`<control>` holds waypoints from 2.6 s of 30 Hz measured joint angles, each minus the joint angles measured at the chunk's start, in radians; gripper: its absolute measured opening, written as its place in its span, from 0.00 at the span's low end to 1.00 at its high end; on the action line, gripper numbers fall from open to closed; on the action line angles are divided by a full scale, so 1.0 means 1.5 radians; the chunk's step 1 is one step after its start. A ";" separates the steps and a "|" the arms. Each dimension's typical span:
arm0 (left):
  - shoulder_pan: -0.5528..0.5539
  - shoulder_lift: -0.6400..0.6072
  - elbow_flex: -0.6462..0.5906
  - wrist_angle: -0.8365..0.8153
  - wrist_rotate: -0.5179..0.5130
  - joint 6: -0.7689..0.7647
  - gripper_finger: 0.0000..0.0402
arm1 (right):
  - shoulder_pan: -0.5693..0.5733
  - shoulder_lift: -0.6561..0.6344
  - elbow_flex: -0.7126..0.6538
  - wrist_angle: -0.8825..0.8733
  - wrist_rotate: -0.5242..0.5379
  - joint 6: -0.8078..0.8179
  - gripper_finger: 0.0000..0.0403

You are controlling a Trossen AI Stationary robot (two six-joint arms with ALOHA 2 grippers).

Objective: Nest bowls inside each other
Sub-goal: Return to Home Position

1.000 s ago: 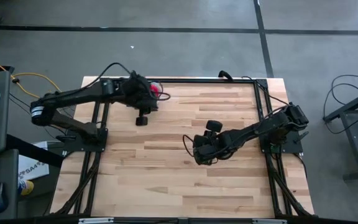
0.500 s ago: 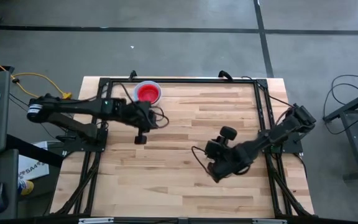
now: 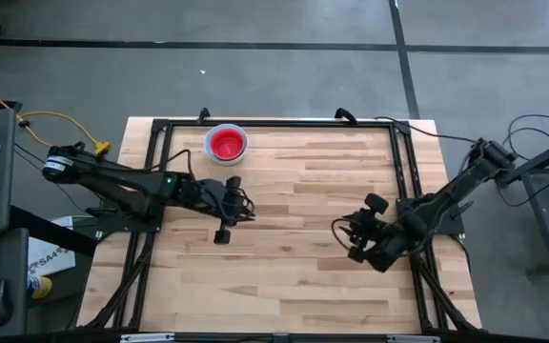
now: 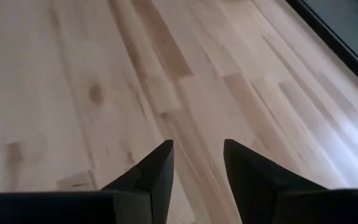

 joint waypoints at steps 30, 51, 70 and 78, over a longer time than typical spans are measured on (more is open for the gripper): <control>-0.035 0.054 -0.012 0.158 -0.054 -0.103 0.11 | -0.069 -0.499 -0.449 0.565 -0.437 -0.403 0.33; -0.035 0.067 -0.012 0.183 -0.062 -0.120 0.11 | -0.069 -0.601 -0.503 0.574 -0.451 -0.432 0.33; -0.035 0.067 -0.012 0.182 -0.049 -0.102 0.11 | -0.061 -0.618 -0.543 0.651 -0.452 -0.432 0.33; -0.035 0.067 -0.012 0.181 -0.048 -0.100 0.11 | -0.036 -0.618 -0.576 0.708 -0.452 -0.431 0.33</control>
